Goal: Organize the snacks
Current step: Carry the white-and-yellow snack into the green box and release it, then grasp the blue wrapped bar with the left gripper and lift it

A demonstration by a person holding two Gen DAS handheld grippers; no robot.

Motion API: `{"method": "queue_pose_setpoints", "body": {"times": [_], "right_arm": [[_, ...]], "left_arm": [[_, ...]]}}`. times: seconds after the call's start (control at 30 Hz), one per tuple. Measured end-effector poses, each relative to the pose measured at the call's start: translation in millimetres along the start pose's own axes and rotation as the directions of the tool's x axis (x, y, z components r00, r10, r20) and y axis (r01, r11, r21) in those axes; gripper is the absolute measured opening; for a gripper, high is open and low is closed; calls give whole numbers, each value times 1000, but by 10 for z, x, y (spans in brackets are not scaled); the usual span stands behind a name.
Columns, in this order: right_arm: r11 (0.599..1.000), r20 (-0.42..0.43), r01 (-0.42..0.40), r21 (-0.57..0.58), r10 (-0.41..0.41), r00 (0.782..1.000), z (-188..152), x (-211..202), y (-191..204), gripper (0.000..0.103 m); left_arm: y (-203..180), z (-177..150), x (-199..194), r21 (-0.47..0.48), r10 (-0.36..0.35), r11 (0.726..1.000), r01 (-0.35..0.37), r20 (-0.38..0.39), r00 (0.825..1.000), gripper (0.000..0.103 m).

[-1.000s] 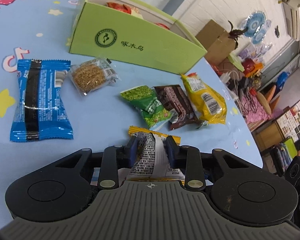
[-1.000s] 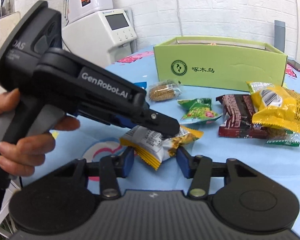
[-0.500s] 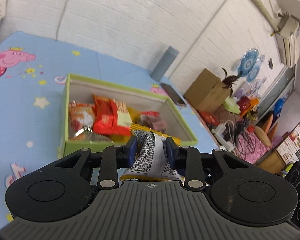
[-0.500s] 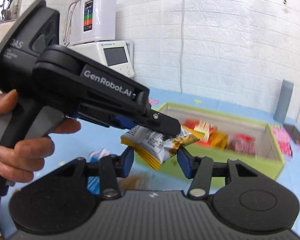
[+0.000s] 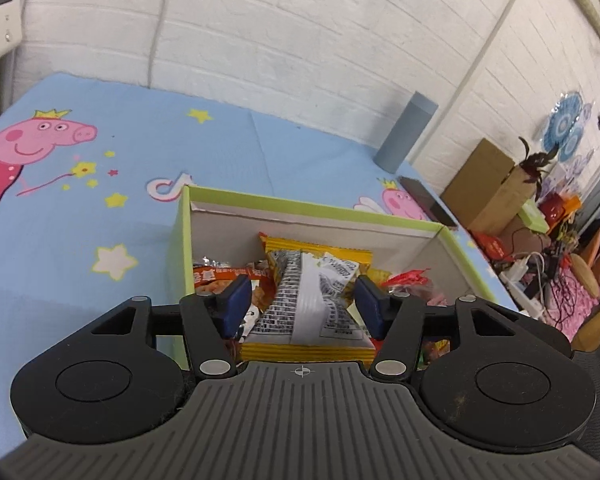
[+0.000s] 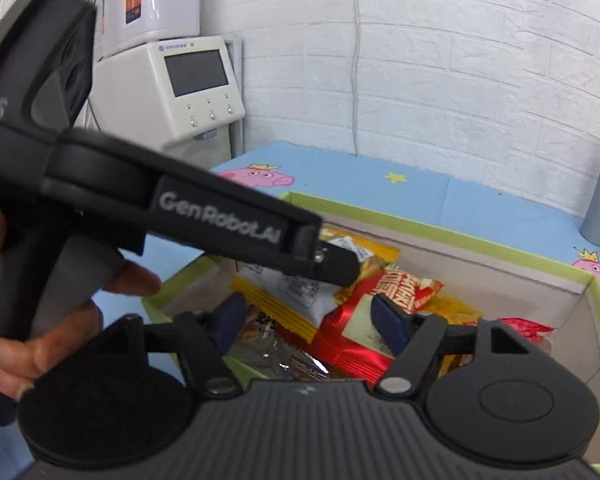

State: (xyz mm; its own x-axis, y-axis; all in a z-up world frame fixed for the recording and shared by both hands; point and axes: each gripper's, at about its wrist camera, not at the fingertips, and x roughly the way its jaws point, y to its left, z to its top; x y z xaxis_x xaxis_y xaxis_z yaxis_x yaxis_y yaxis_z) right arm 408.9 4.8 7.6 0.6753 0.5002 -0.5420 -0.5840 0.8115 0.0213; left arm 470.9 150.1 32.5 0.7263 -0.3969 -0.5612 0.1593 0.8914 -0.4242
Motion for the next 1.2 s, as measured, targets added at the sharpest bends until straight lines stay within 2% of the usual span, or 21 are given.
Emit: {"method": "queue_pose_setpoints", "body": {"times": [0.07,0.2,0.27,0.37,0.47,0.6,0.7,0.8,0.97,1.07,1.1,1.13,1.17,1.2], "right_arm": [[1000,33,12,-9,-12,999,-7,-205,53,93],[999,122,28,-22,-25,992,-103,-659,133,94],[1000,145,-2,-10,3,989,-226,-855,197,96],[998,152,-54,23,50,987,-467,-1094,403,101],[991,101,-126,45,121,987,-697,-1119,691,100],[984,16,-169,54,168,986,-951,-898,1045,100],[979,-33,-196,53,198,980,-983,-653,1256,100],[982,-56,-189,26,190,980,-952,-498,1378,100],[987,-77,-157,43,160,984,-897,-313,1461,100],[989,-95,-144,27,146,985,-918,-236,1511,99],[989,-109,-148,27,150,983,-935,-206,1523,96],[990,-108,-140,13,140,984,-954,-198,1542,83],[993,-99,-110,-31,106,989,-965,-204,1583,69],[993,-99,-104,-48,99,990,-960,-218,1600,65]], "left_arm": [[-2,20,-192,-16,-21,1000,21,39,999,46],[-42,17,-737,-4,-29,1000,30,142,989,64],[-27,-77,-1029,-1,-17,1000,18,185,983,67],[63,-318,-1336,-8,-5,1000,7,200,980,70],[205,-663,-1480,-26,50,999,-46,163,985,71],[488,-1118,-1488,-86,121,990,-115,69,990,70],[684,-1250,-1430,-155,104,983,-102,7,995,70],[777,-1223,-1341,-175,51,983,-56,-30,998,70],[766,-1142,-1100,-124,22,992,-37,-116,993,70],[798,-1191,-1048,-106,57,992,-72,-141,988,62],[802,-1208,-1055,-89,44,994,-58,-148,988,48],[798,-1228,-1060,-79,30,996,-44,-161,986,28],[807,-1251,-1064,-81,1,997,-15,-174,985,24],[818,-1276,-1072,-94,-28,996,10,-187,982,16]]}}
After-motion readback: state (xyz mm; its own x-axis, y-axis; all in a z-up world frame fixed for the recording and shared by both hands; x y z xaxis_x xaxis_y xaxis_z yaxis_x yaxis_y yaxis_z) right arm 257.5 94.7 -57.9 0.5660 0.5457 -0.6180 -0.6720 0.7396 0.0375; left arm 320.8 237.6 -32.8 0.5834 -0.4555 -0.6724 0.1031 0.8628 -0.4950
